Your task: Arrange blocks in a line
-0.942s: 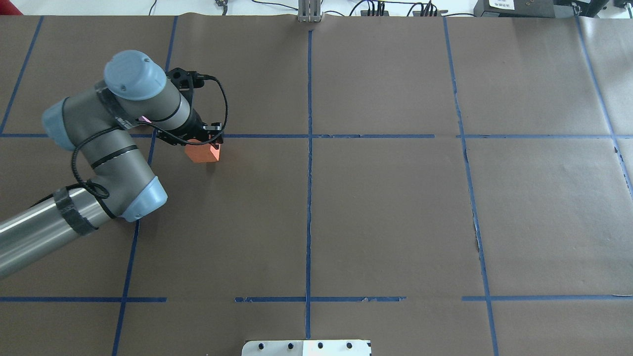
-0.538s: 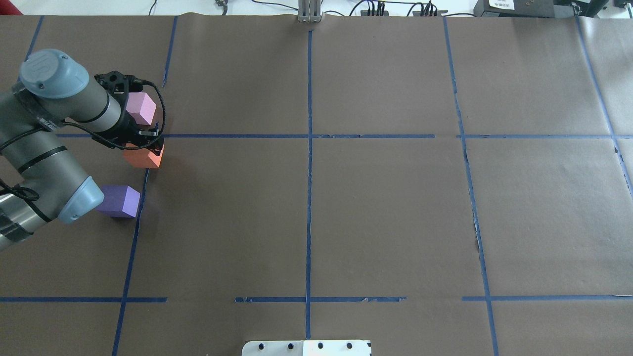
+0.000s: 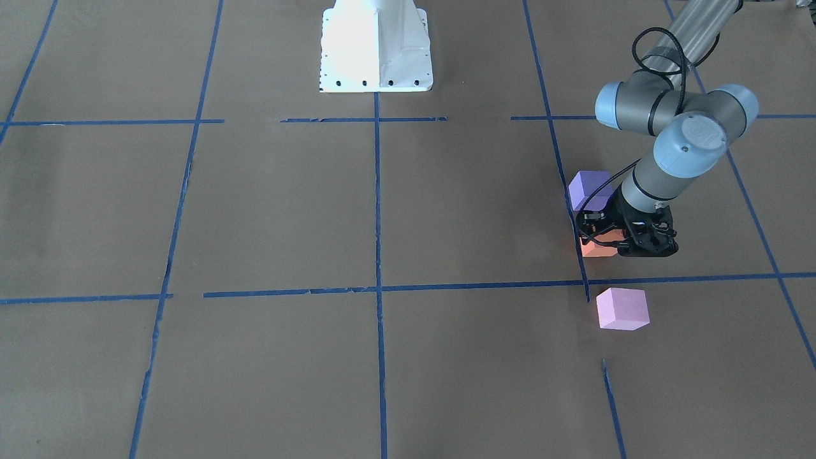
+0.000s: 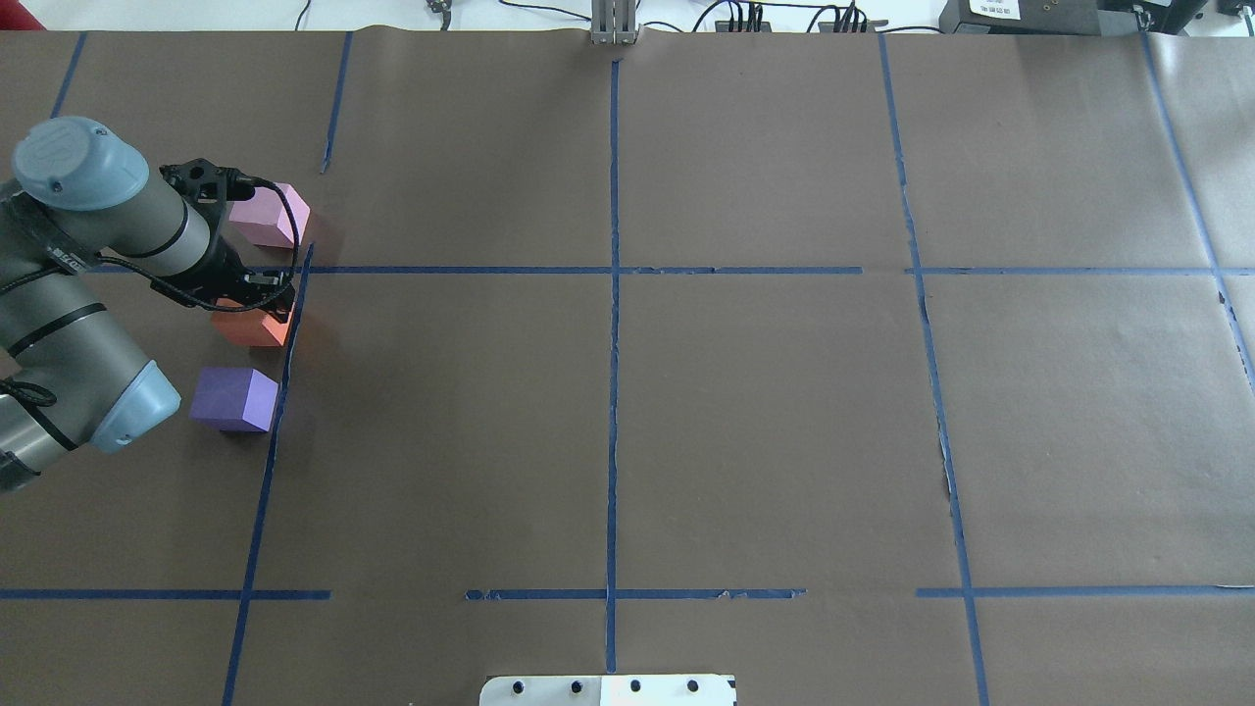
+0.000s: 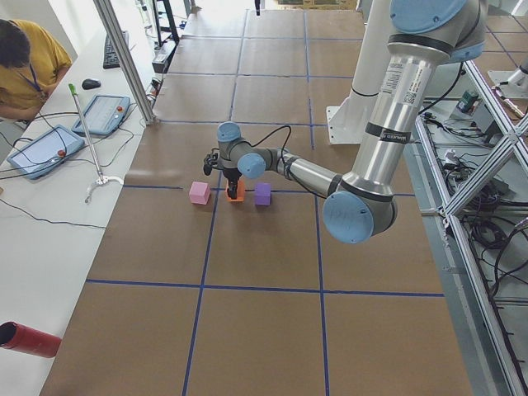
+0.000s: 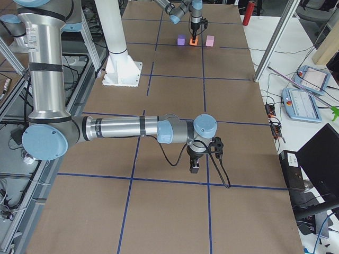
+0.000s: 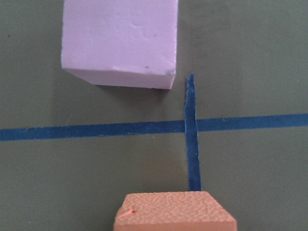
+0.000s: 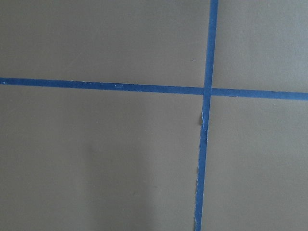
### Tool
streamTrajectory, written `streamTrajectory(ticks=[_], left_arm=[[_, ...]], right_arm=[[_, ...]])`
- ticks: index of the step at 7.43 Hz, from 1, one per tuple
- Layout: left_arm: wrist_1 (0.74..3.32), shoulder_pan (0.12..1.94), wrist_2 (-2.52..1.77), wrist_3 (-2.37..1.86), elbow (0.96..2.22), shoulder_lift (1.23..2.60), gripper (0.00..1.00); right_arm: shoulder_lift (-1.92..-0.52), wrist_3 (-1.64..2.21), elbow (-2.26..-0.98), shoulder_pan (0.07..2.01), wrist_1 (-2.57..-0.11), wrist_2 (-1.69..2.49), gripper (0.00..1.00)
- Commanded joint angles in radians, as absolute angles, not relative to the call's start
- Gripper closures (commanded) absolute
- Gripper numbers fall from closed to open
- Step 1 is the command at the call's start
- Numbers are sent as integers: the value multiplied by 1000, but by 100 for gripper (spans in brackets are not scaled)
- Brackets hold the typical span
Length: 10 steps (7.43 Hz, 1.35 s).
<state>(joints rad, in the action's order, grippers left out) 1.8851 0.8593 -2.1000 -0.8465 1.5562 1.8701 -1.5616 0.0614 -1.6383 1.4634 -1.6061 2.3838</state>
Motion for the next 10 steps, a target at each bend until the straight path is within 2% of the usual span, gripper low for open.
streamTrajectory(ticks=[1,4,6,8,10], left_arm=[[1884,862,-2100,-851,1562,1870,0],[1824,1007,-2118,-831,1641,1870,1],[1586,1194,-2150,-484,1738,1868,1],[1503,1390,-2149,-22,1717,1775,0],[1514,1518,-2164,161,1672,1648,0]], right_arm=[[-1562,61,-1640,1463,-1606,2384,0],[-1562,61,-1640,1463,-1606,2384,0],[-1562,61,-1640,1463,-1606,2384,0],[-1562,61,-1638,1463,-1606,2384,0],[-1562,61,-1638,1463,-1606,2384,0]])
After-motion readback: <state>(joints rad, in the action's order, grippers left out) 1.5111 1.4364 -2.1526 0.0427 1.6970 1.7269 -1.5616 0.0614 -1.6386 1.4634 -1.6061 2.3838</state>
